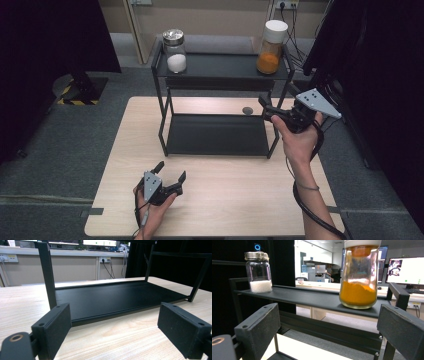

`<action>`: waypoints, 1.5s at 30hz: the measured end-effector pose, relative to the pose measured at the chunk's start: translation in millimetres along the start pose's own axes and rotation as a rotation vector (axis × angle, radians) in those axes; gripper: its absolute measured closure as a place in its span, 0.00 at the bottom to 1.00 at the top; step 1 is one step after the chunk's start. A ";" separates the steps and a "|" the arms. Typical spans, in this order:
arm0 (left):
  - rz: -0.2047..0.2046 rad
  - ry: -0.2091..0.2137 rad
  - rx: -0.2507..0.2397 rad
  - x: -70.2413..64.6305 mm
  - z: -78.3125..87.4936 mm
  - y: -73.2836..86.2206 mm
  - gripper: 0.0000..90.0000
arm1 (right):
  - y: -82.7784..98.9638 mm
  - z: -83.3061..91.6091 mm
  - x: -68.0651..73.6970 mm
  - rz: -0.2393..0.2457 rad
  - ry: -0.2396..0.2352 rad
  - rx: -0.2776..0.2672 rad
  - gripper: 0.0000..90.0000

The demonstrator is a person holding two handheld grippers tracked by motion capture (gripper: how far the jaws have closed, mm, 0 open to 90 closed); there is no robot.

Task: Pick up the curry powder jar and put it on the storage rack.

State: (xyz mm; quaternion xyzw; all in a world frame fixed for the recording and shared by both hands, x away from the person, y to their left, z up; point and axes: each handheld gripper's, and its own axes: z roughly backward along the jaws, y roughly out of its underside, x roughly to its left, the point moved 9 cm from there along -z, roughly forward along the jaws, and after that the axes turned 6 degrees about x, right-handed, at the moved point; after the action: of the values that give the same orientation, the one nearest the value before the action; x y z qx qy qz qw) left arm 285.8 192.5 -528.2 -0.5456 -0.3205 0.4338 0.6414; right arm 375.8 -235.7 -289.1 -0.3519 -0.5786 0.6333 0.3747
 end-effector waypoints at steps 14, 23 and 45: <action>-0.002 0.000 0.001 0.2 0.0 0.0 0.13 | 27.1 12.7 3.7 -0.009 -0.023 0.026 0.06; -0.004 0.000 0.001 0.0 0.1 0.0 0.13 | 43.2 19.8 5.5 -0.012 -0.030 0.054 0.06; -0.008 0.003 0.000 -1.6 -0.2 0.1 0.13 | 92.1 30.5 9.9 -0.030 -0.059 0.131 0.06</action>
State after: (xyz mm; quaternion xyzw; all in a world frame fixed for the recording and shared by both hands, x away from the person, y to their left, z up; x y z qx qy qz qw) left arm 285.3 190.9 -528.2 -0.5449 -0.3219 0.4303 0.6437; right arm 338.1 -245.9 -378.4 -0.2989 -0.5521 0.6741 0.3891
